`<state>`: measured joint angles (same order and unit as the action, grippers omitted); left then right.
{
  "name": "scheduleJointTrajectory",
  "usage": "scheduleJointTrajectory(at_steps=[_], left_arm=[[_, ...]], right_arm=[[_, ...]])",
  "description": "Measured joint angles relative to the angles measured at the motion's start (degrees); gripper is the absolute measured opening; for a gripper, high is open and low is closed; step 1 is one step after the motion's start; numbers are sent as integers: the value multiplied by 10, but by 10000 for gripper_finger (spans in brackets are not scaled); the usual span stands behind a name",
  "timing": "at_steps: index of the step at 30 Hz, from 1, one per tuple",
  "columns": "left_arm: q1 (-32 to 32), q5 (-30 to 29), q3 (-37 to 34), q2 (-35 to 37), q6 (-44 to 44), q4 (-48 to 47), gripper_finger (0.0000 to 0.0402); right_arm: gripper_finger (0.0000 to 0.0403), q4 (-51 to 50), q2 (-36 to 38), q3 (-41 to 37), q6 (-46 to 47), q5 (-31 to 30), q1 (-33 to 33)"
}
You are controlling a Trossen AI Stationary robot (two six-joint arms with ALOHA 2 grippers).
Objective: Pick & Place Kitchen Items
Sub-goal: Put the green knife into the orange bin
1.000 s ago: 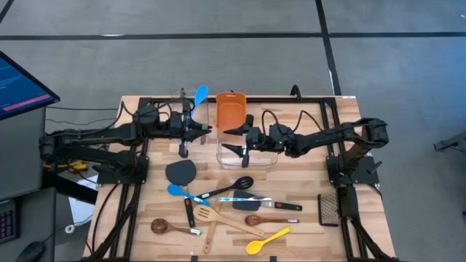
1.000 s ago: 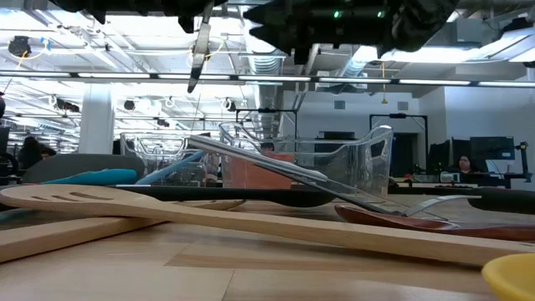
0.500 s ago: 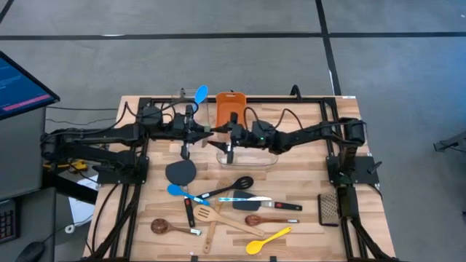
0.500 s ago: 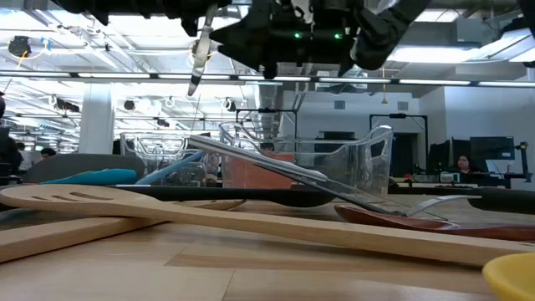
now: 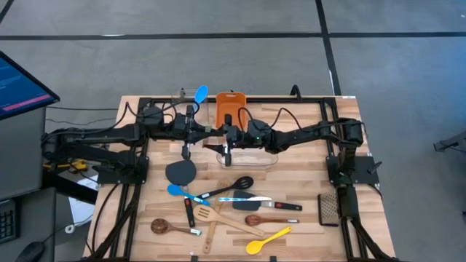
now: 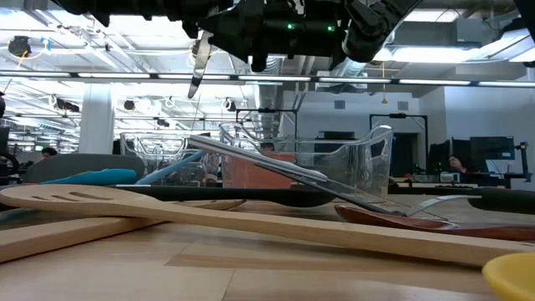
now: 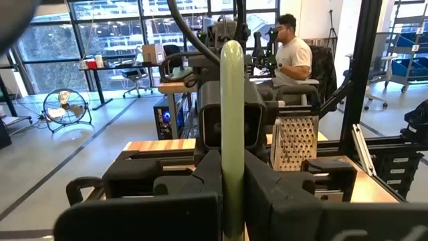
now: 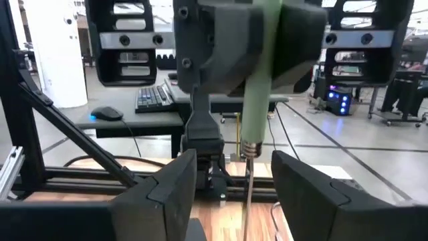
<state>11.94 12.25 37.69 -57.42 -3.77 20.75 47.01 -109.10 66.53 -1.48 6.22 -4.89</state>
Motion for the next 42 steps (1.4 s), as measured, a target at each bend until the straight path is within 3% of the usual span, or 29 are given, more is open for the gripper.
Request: scheduleJointTrajectory(at_steps=[9, 30, 42], left_arm=[[0, 0, 0, -54, 12, 61, 6], [5, 0, 0, -52, 12, 63, 6], [13, -2, 0, -52, 12, 58, 14]], right_arm=[[137, -8, 0, 0, 0, 0, 0], [6, -34, 0, 0, 29, -5, 2], [1, -47, 1, 0, 30, -24, 3]])
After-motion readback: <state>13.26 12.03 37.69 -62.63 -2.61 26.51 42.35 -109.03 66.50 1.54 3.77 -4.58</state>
